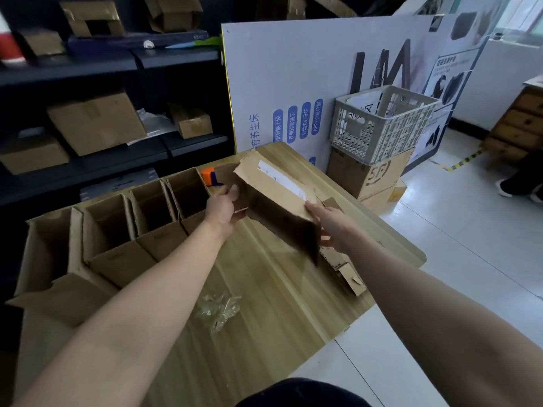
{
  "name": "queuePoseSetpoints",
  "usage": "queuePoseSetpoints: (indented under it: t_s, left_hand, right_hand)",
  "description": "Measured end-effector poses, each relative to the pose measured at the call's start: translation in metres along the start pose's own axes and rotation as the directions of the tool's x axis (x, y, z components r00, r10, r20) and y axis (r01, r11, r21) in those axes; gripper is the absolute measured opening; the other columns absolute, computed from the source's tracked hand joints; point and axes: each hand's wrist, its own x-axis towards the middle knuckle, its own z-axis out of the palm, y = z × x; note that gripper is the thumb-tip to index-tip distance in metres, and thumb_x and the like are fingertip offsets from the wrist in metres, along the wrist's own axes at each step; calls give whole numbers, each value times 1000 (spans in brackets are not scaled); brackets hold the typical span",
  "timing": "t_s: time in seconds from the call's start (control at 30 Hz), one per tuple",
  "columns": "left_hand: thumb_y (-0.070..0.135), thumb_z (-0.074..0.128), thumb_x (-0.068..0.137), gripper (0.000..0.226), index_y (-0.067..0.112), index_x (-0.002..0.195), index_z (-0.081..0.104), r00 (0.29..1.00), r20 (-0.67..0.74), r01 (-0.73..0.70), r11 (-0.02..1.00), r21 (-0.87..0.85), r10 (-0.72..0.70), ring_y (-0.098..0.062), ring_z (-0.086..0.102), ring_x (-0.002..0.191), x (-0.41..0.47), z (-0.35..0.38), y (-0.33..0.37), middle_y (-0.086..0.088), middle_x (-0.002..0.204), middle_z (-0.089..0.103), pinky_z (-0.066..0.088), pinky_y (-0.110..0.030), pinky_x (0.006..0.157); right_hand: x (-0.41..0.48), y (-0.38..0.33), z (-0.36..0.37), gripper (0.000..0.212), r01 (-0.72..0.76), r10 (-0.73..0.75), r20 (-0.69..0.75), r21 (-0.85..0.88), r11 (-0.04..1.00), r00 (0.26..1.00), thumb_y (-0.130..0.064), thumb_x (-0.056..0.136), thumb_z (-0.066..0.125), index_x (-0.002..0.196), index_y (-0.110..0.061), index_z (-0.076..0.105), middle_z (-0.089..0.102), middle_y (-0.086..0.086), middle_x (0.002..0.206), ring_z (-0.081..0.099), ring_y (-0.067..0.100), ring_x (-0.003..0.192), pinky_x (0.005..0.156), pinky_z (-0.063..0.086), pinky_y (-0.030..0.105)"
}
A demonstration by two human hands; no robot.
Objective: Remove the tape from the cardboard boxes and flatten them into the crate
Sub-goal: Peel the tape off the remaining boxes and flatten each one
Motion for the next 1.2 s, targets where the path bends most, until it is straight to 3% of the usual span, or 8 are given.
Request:
queuePoseSetpoints:
  t_s: [0.23, 0.4, 0.53, 0.67, 0.77, 0.87, 1.07, 1.2]
  left_hand:
    - [15, 43, 98, 16, 22, 107, 55, 996, 87, 45, 978, -204, -27, -18, 60, 93, -4, -14, 5, 0, 99, 64, 49, -32, 66]
    - [18, 47, 95, 20, 27, 111, 55, 981, 189, 45, 999, -25, -39, -17, 59, 91, -10, -14, 0, 3, 96, 66, 43, -34, 74]
    - [17, 54, 92, 21, 23, 111, 60, 958, 287, -31, 995, 98, 1, -19, 58, 94, -14, -3, 4, 2, 97, 65, 46, -32, 68]
    - [17, 57, 90, 20, 29, 105, 64, 924, 383, -101, 962, 254, -4, -19, 60, 97, -19, 11, 8, 4, 102, 65, 48, -28, 61]
    - [10, 55, 92, 25, 30, 105, 62, 932, 354, -193, 933, 305, 77, -15, 61, 98, -20, 23, 6, 4, 104, 65, 51, -25, 66]
    - [0, 51, 92, 38, 33, 102, 65, 895, 392, -393, 791, 470, 212, -8, 58, 103, -16, 29, -2, 4, 109, 63, 49, -26, 91]
    - [-7, 43, 91, 47, 28, 109, 69, 825, 561, -523, 472, 709, 71, -16, 35, 135, -21, 34, -31, 0, 144, 42, 27, -35, 115]
    - [-9, 46, 89, 46, 22, 117, 66, 765, 644, -609, 366, 704, 33, -14, 40, 132, -29, 43, -39, 1, 142, 45, 34, -27, 111]
  right_hand:
    - [6, -1, -13, 119, -201, 180, 97, 293, 935, 979, -70, 62, 71, 152, -24, 8, 11, 6, 158, 17, 31, 144, 109, 27, 54]
    - [9, -4, -15, 129, -258, 207, 208, 259, 931, 956, -71, 26, 82, 136, -19, 38, 50, 14, 132, 54, 39, 113, 91, 44, 59]
    - [7, 0, -13, 129, -245, 138, 328, 310, 919, 934, -63, 40, 84, 147, -30, 22, 48, 13, 113, 54, 40, 92, 60, 54, 55]
    - [9, 5, -6, 130, -301, 154, 373, 378, 875, 915, -67, 40, 82, 149, -35, 17, 44, 20, 121, 50, 44, 95, 60, 53, 58]
    - [8, 1, -1, 129, -315, 162, 406, 345, 884, 899, -77, 41, 73, 149, -33, 18, 35, 20, 141, 39, 45, 123, 79, 47, 63]
    - [9, -11, 1, 126, -261, 118, 389, 337, 905, 913, -84, 45, 62, 149, -27, 20, 22, 16, 153, 22, 45, 138, 99, 27, 69]
    - [14, -17, -5, 128, -187, 81, 326, 309, 933, 942, -71, 38, 79, 144, -19, 31, 44, 18, 138, 51, 45, 117, 89, 45, 64]
    - [21, -5, -12, 75, -231, 151, 295, 260, 937, 944, -51, 66, 79, 123, -10, 52, 68, 17, 106, 69, 32, 89, 72, 57, 46]
